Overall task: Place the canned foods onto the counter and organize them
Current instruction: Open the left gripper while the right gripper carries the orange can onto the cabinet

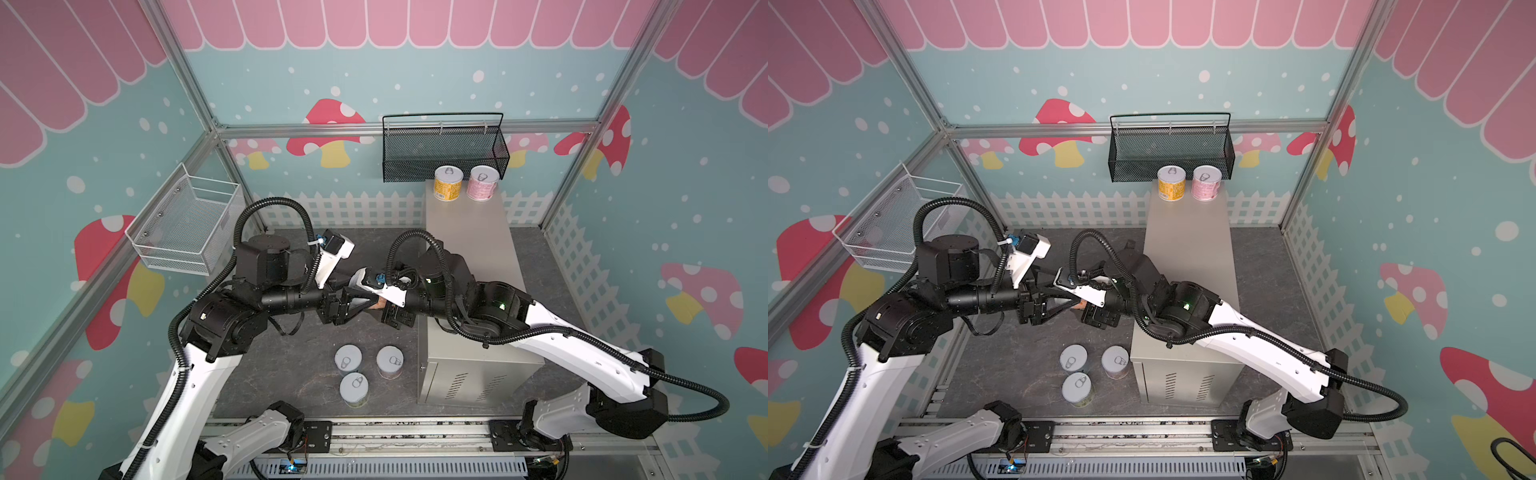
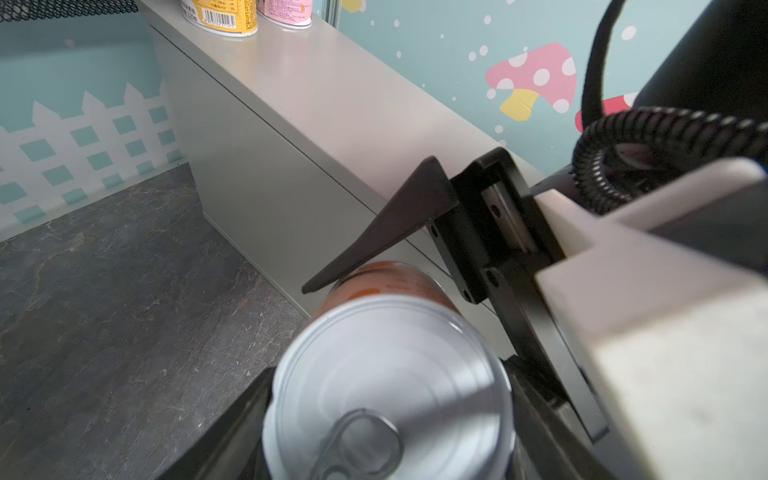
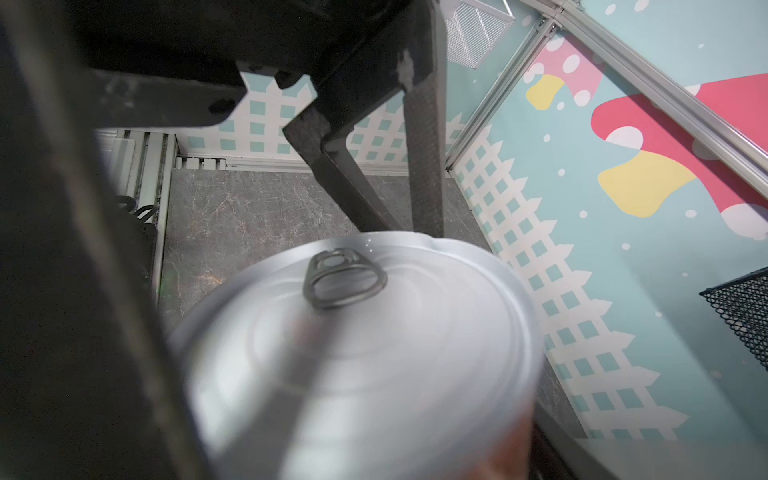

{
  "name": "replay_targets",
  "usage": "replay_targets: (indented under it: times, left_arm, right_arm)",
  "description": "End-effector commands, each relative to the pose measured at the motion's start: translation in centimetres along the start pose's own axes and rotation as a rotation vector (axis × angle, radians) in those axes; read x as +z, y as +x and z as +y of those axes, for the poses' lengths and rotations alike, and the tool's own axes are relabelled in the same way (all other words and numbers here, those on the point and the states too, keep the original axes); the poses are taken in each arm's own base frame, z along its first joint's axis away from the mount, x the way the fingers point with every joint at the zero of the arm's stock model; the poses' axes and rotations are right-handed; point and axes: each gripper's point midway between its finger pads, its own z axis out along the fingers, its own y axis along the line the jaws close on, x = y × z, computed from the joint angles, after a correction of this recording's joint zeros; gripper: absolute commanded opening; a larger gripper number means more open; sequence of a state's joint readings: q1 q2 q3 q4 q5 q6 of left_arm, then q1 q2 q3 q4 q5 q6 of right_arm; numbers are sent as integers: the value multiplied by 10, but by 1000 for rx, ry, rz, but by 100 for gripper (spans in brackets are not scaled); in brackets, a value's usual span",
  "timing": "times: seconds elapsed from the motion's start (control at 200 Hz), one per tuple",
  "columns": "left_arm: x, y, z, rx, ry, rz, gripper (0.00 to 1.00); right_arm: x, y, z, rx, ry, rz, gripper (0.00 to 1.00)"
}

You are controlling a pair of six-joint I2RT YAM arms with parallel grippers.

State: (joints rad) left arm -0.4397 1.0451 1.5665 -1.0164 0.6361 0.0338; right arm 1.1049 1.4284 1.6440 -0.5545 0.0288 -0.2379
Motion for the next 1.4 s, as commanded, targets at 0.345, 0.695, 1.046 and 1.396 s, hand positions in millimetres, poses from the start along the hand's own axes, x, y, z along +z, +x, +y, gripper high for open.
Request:
replay_targets:
  times: [0.345, 0.695, 1.046, 1.396]
  left_arm:
    - [-6, -9, -1, 30, -18, -57, 61]
    - [-20, -22, 62, -36, -330, -214, 88]
    - [-15, -20, 97, -122, -373, -300, 99]
    - [24, -32, 50, -91, 27, -271, 99]
  right_arm:
    - [-39, -34, -42, 132, 194, -152, 62]
    - [-76, -15, -83, 305, 415, -137, 61]
    - [-128, 31, -117, 474, 619, -128, 62]
    - [-152, 73, -128, 549, 670, -89, 63]
